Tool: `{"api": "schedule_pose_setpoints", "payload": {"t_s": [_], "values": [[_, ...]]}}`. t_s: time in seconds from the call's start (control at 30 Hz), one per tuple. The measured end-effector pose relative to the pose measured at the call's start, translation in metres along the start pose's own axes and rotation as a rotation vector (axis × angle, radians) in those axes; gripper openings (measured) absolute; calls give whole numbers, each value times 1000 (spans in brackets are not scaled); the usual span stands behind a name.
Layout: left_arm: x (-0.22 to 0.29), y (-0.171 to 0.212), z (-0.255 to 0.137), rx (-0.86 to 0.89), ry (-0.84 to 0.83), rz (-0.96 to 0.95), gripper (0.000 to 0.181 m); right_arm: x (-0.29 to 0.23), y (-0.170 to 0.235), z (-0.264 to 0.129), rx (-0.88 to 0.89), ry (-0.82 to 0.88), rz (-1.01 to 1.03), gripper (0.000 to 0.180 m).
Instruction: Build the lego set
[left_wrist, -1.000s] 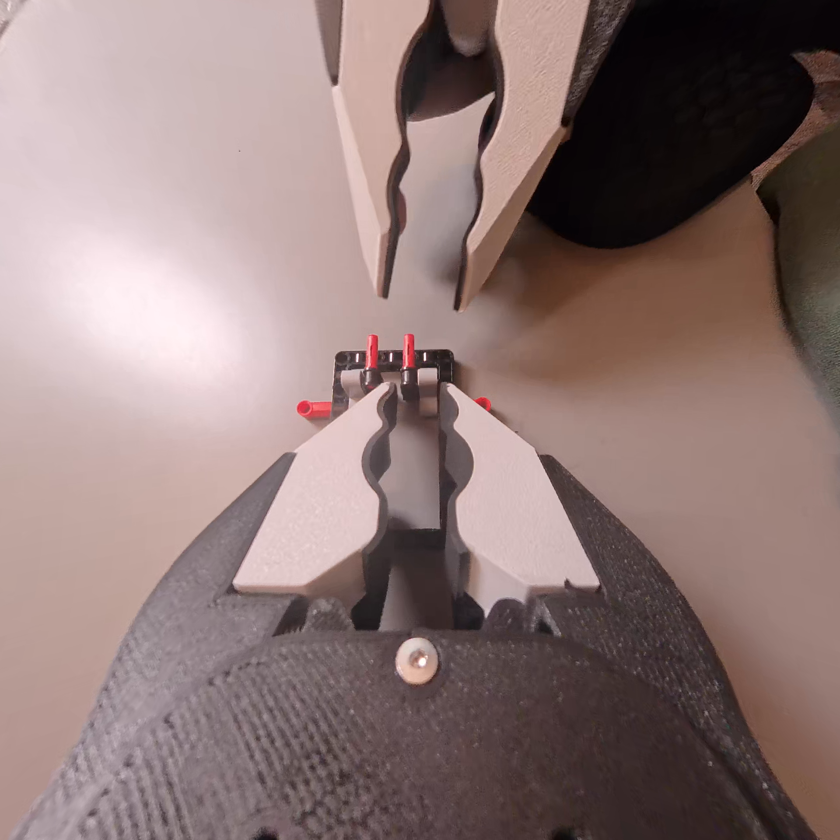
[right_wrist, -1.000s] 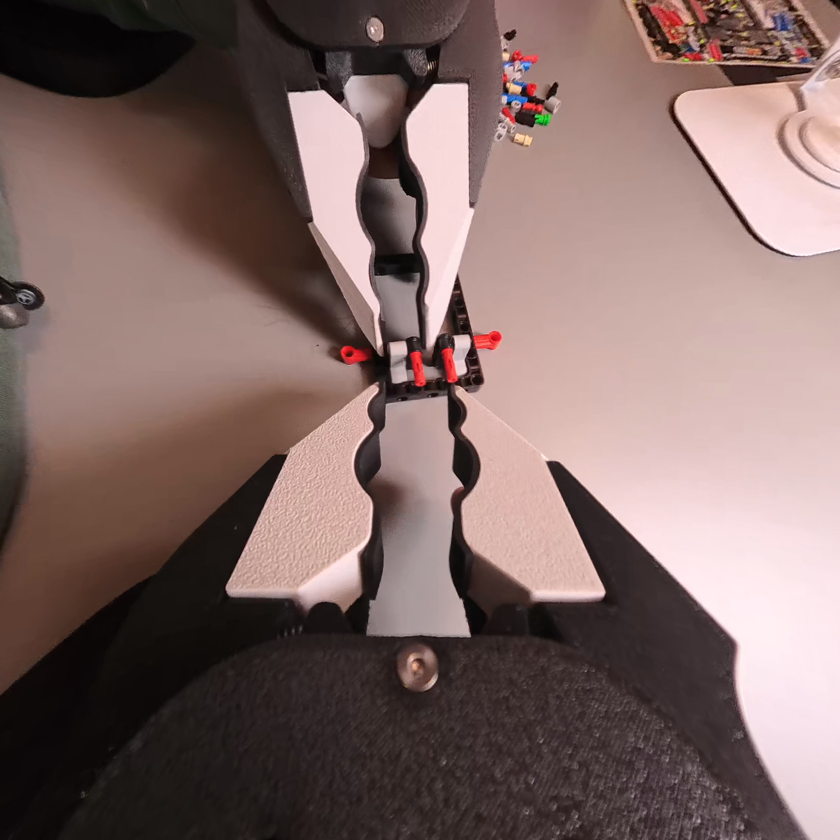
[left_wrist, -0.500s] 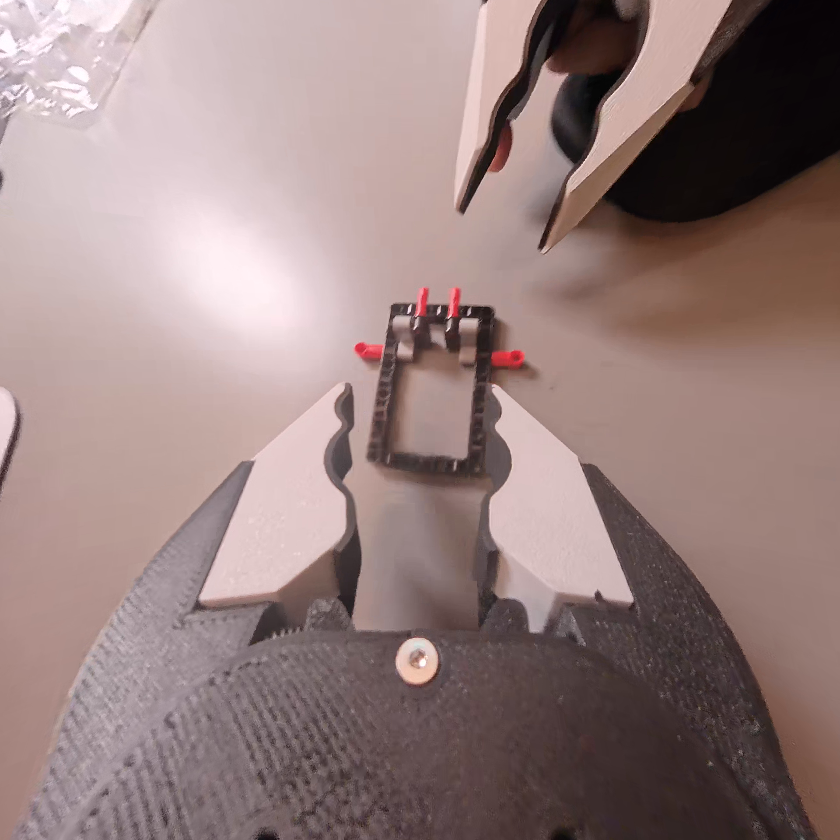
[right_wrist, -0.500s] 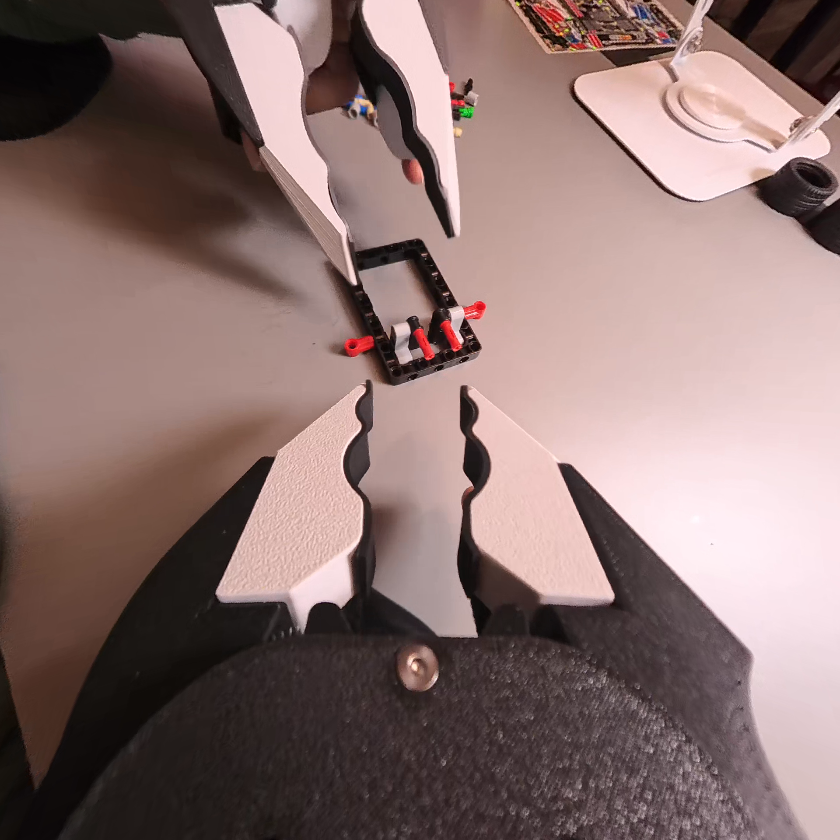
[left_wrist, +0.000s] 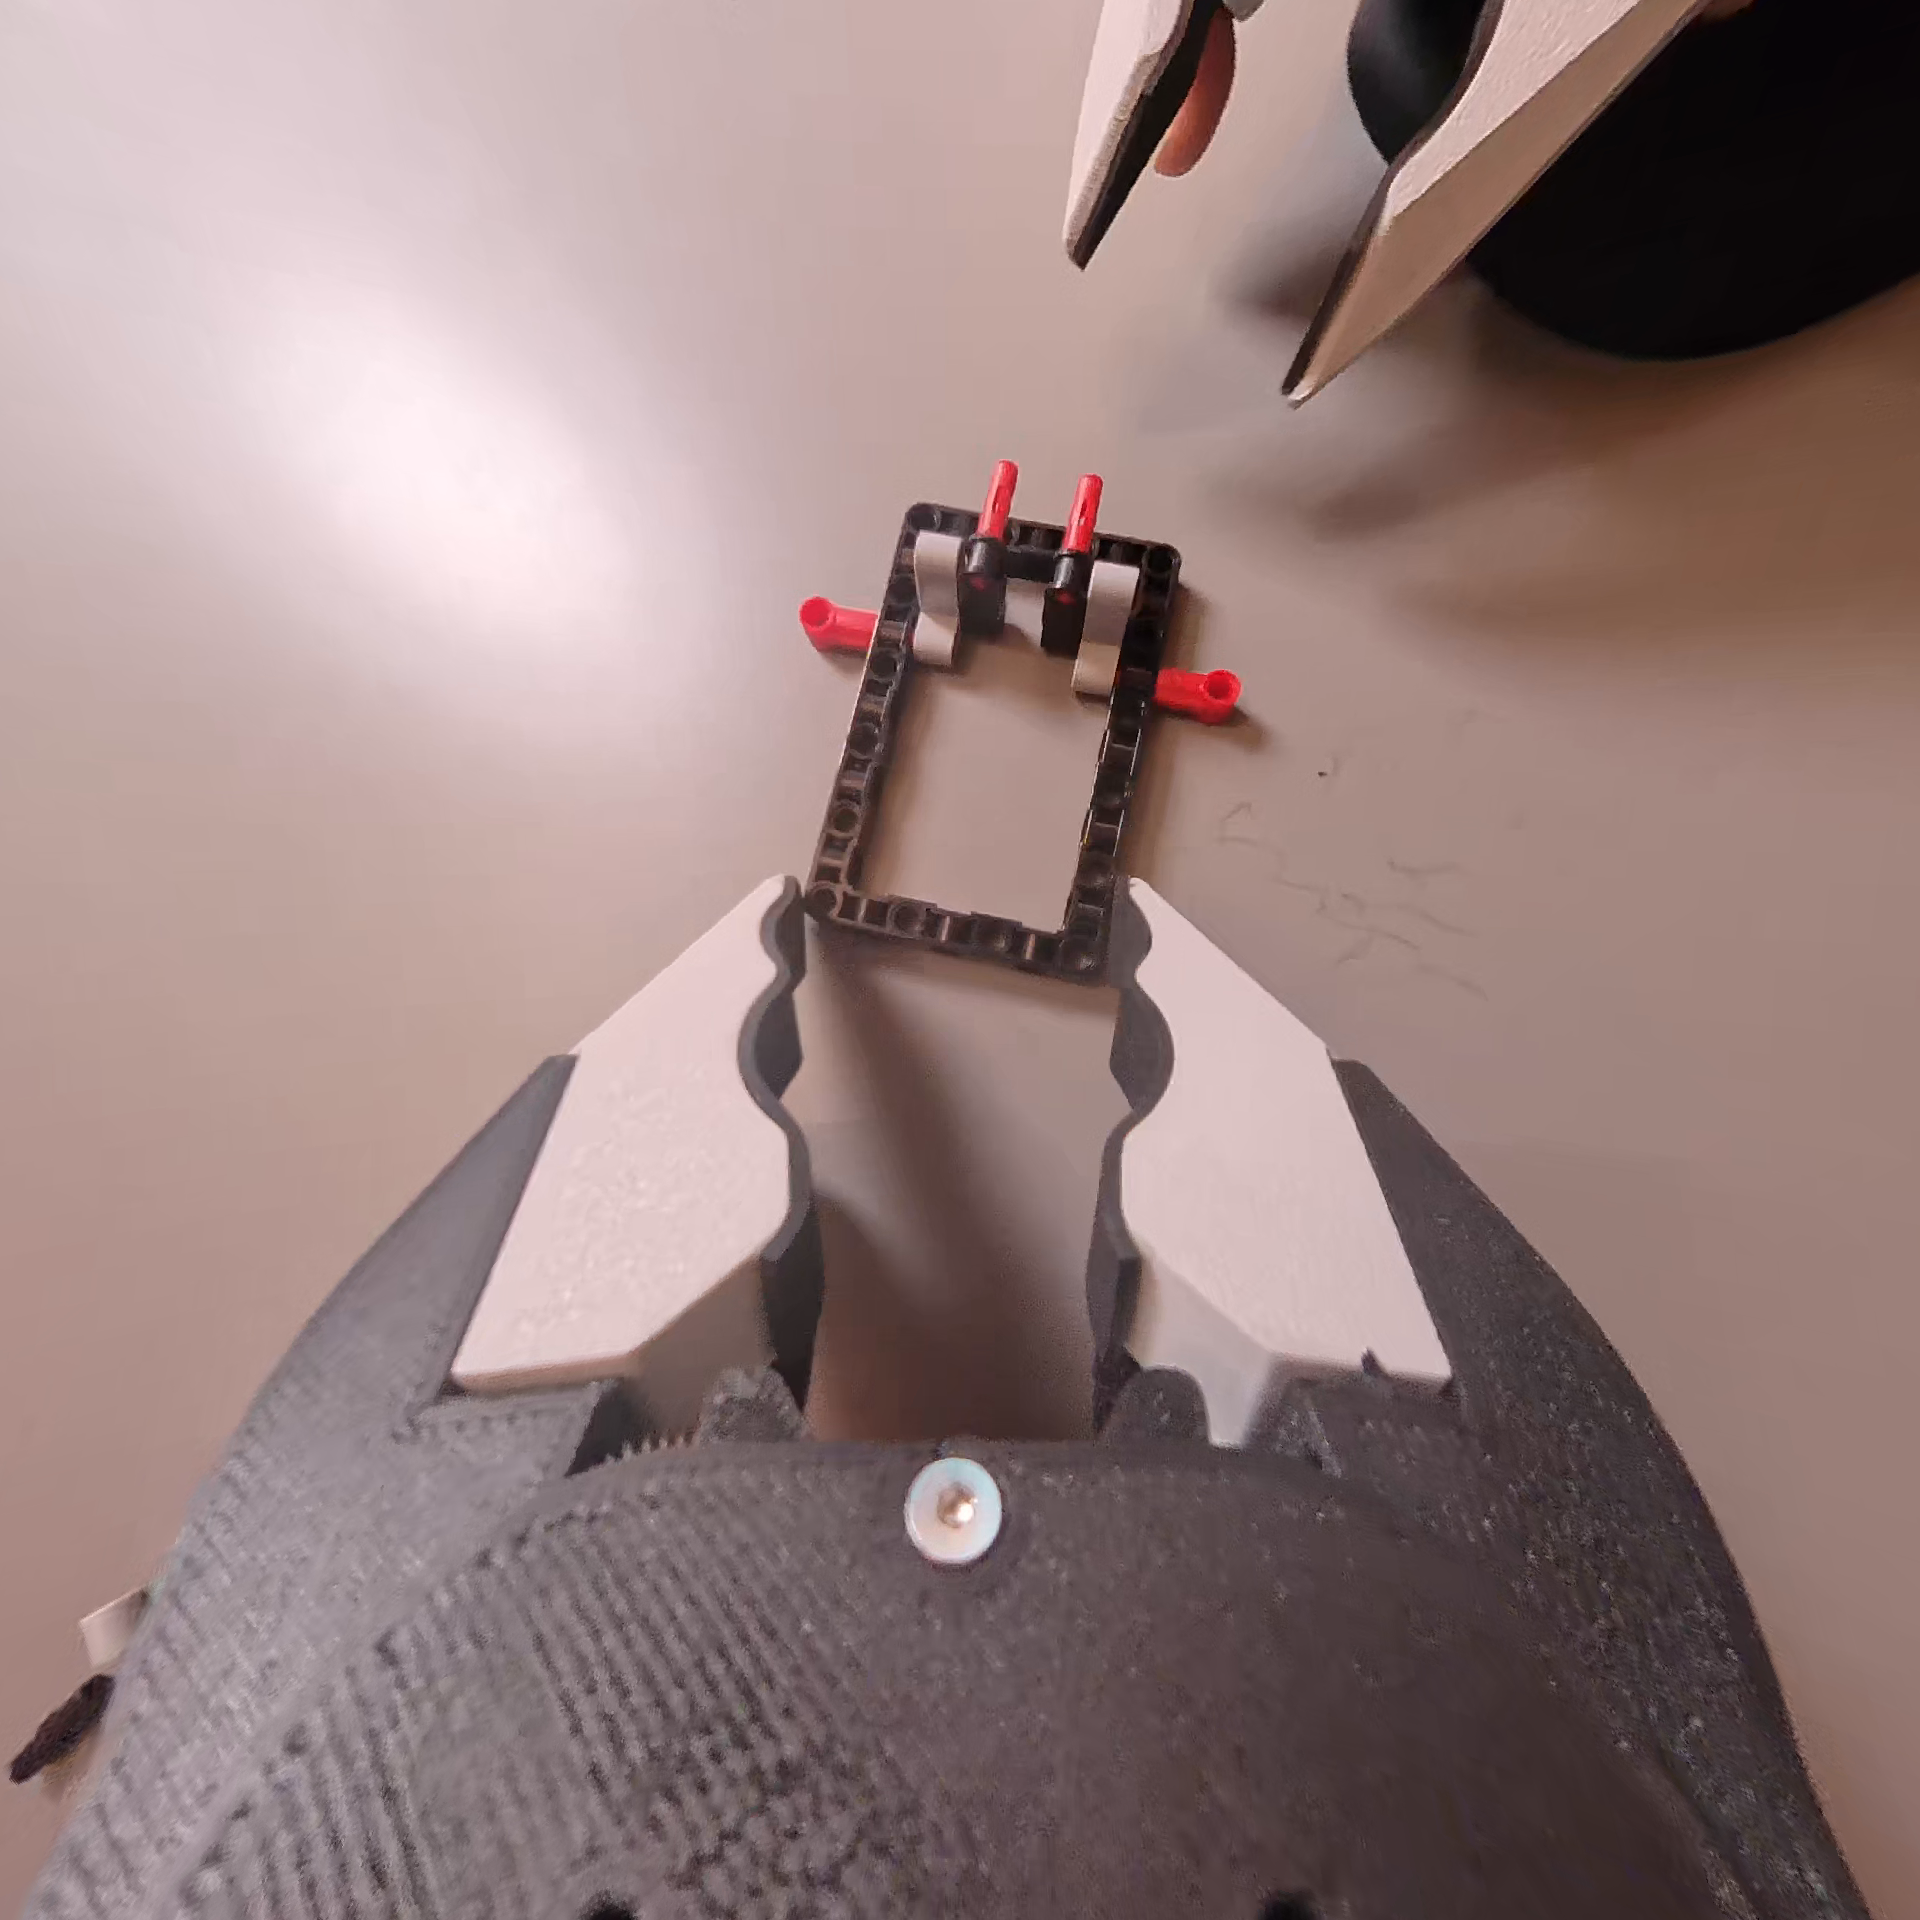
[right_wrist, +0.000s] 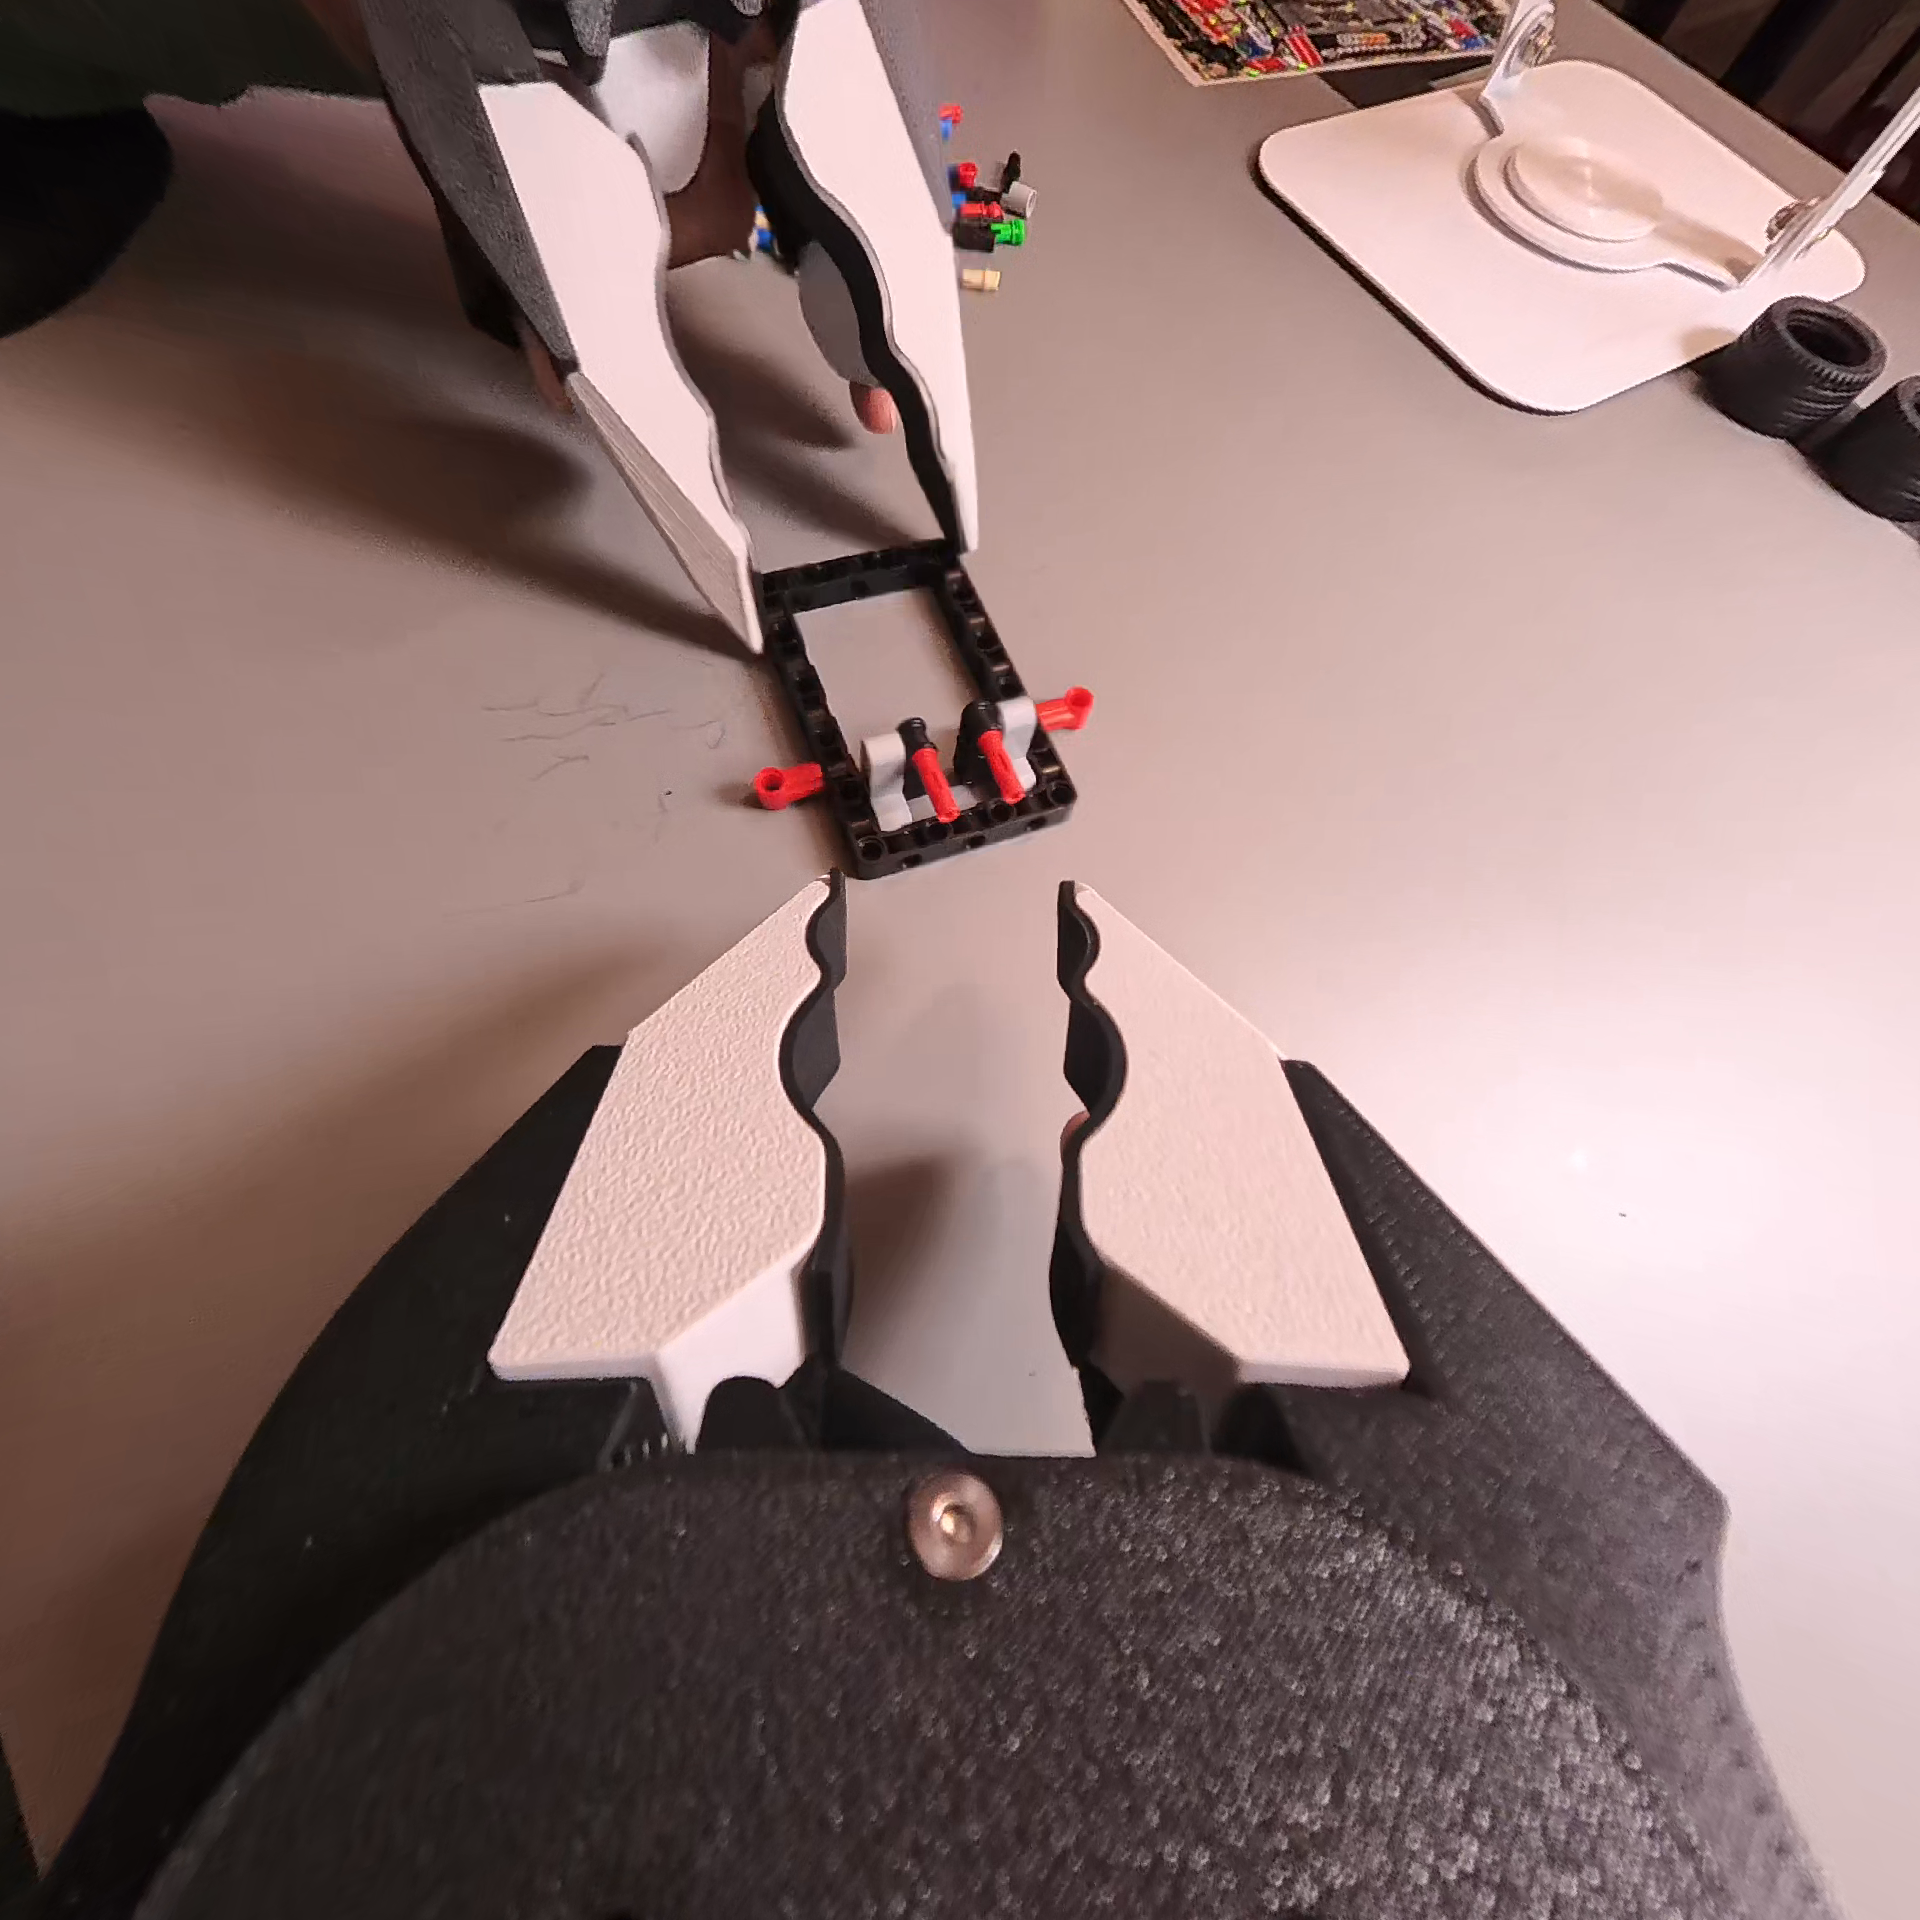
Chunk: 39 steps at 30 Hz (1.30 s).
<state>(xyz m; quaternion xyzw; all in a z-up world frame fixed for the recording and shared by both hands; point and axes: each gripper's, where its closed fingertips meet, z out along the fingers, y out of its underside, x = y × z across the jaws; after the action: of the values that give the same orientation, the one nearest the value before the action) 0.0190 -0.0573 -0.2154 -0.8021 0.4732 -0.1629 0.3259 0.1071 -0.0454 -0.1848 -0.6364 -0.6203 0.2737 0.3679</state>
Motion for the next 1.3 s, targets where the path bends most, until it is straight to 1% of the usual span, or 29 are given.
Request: {"api": "schedule_pose_setpoints", "payload": {"t_s": [0.1,0.2,0.33,0.4,0.53,0.83,1.07,1.3], "values": [[-6,-3,2,19,-25,-9,58,3,-2,-1,15,9,15,38],[-19,-6,3,32,-88,-53,58,9,-2,-2,25,33,46,37],[-43,-5,3,34,-192,-244,58,23,-3,-4,41,88,98,35],[-49,-2,3,38,-226,-297,58,25,-4,-5,49,105,102,35],[-49,-1,4,26,-248,-248,58,25,-3,-4,41,114,88,35],[-48,-2,4,38,-218,-195,58,25,-3,-1,23,136,59,34],[-36,0,1,37,-144,-121,58,34,-18,-10,135,181,64,35],[-34,2,-2,54,-126,-85,58,53,-32,-25,268,279,85,35]]}}
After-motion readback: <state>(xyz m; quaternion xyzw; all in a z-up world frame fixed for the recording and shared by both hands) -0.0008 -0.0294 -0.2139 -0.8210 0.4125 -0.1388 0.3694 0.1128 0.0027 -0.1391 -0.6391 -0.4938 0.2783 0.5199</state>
